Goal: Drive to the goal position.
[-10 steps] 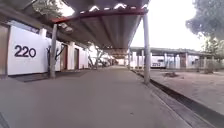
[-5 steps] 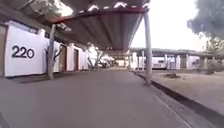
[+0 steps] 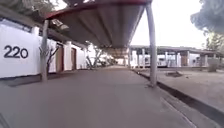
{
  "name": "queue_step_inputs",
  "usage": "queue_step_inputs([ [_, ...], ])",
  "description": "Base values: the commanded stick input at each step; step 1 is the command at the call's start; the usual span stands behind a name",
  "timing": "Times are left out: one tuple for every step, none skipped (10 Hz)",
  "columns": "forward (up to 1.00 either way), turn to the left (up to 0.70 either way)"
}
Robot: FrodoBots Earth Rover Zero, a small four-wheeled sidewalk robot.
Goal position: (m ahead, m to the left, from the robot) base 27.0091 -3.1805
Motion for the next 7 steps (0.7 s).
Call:
queue_step_inputs([
  [0.85,0.00],
  [0.85,0.00],
  [0.85,0.00],
  [0.85,0.00],
  [0.85,0.00],
  [0.85,0.00],
  [0.85,0.00],
])
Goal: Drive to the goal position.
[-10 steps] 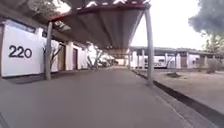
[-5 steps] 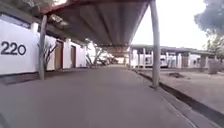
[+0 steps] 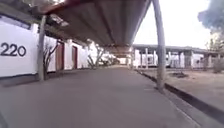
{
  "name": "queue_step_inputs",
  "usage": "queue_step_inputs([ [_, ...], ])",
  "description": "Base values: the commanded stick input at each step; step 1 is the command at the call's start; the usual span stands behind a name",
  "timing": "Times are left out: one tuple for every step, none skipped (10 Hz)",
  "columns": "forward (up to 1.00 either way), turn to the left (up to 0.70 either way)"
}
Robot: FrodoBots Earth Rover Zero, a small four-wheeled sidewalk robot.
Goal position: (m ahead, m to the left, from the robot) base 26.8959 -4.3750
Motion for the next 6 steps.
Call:
queue_step_inputs([
  [0.85,0.00],
  [0.85,0.00],
  [0.85,0.00],
  [0.85,0.00],
  [0.85,0.00],
  [0.85,0.00],
])
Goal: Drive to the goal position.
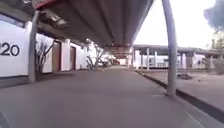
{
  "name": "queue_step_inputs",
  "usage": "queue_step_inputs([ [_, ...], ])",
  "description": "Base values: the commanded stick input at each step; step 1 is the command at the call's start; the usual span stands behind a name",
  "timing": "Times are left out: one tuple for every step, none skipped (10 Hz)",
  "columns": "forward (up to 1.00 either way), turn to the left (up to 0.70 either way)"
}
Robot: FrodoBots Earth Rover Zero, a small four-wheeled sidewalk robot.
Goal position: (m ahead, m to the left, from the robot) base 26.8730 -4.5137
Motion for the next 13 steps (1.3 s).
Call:
queue_step_inputs([
  [0.85,0.00],
  [0.85,0.00],
  [0.85,0.00],
  [0.85,0.00],
  [0.85,0.00],
  [0.85,0.00],
  [0.85,0.00],
  [0.85,-0.30],
  [0.85,-0.34],
  [0.85,-0.24],
  [0.85,-0.07],
  [0.85,0.00],
  [0.85,0.00],
])
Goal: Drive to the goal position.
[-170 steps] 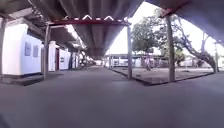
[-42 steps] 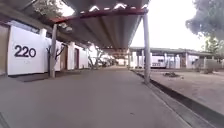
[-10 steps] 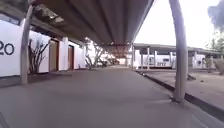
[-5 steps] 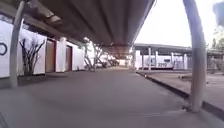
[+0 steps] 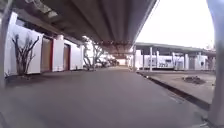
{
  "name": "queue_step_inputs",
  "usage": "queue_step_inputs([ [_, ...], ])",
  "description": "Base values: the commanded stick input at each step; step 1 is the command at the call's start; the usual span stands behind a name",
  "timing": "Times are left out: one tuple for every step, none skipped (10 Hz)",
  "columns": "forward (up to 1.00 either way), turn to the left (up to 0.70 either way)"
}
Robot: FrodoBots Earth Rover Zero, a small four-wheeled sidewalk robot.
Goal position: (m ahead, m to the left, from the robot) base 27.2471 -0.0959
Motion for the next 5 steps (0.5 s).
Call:
queue_step_inputs([
  [0.85,0.00],
  [0.85,0.00],
  [0.85,0.00],
  [0.85,0.00],
  [0.85,0.00],
])
